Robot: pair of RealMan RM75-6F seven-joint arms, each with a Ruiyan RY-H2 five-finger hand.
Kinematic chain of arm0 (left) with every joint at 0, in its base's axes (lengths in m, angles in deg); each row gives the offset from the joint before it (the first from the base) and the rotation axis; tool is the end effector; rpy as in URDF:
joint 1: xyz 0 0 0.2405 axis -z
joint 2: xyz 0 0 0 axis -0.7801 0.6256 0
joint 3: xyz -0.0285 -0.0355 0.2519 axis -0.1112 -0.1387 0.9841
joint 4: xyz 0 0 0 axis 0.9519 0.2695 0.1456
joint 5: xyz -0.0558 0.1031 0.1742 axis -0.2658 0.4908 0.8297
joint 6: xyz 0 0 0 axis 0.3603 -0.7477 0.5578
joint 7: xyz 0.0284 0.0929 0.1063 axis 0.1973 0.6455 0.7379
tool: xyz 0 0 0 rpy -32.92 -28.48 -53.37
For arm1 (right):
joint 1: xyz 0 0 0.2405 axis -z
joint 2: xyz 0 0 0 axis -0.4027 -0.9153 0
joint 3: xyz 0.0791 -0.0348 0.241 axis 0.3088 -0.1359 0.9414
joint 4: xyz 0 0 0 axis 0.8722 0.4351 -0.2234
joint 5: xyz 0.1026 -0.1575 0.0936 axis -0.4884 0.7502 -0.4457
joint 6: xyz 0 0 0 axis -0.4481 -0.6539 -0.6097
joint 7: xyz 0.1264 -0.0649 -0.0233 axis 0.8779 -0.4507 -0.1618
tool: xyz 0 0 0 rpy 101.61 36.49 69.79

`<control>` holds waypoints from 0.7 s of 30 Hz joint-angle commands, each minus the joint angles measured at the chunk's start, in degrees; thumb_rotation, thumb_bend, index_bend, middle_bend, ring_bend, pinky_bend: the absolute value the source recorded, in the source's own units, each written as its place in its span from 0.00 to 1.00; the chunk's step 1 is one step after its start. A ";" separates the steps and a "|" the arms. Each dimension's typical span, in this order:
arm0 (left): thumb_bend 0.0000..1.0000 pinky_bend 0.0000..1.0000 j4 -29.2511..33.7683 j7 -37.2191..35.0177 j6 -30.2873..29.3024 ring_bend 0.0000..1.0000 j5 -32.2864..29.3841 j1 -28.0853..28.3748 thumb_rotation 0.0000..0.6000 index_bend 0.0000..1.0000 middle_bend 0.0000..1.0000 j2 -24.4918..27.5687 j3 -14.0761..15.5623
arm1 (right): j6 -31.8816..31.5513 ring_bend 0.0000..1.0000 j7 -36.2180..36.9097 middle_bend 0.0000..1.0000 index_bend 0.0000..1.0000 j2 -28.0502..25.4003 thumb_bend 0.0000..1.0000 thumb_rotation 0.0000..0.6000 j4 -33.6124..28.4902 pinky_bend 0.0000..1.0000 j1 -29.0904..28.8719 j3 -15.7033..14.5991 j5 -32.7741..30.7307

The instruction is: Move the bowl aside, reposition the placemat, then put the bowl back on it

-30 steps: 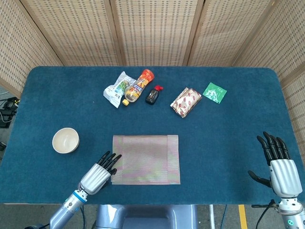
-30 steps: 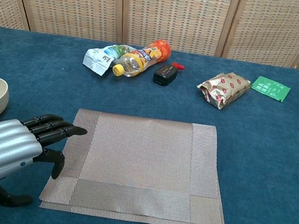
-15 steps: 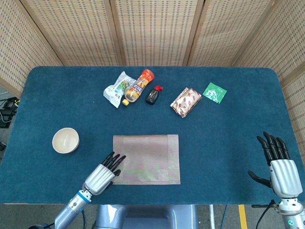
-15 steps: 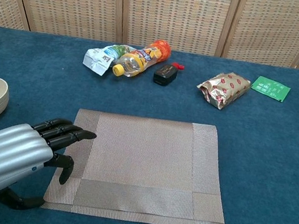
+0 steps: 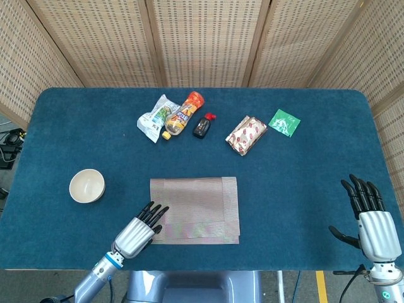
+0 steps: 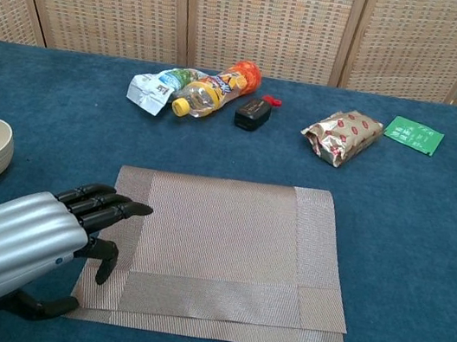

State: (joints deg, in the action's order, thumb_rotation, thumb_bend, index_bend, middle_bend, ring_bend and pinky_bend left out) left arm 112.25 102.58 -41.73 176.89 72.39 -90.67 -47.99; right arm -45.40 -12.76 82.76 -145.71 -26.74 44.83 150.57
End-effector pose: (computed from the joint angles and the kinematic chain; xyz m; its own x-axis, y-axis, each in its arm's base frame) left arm -0.1981 0.1858 -0.0812 0.6126 0.1048 0.7834 0.6479 -0.6342 -0.4218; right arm -0.2753 -0.1700 0.1666 0.2846 0.0952 0.9539 -0.9485 -0.1162 0.2946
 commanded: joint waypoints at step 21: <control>0.47 0.00 1.66 0.26 1.15 0.00 -1.66 0.51 1.00 0.58 0.00 1.23 -0.57 | 0.05 0.00 1.01 0.00 0.00 -0.40 0.02 1.00 -0.10 0.00 0.03 -0.15 0.17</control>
State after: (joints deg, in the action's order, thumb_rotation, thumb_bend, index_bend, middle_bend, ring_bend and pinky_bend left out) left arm 113.91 102.83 -40.59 175.24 72.89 -89.45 -48.55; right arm -45.36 -11.75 82.35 -145.81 -26.70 44.68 150.74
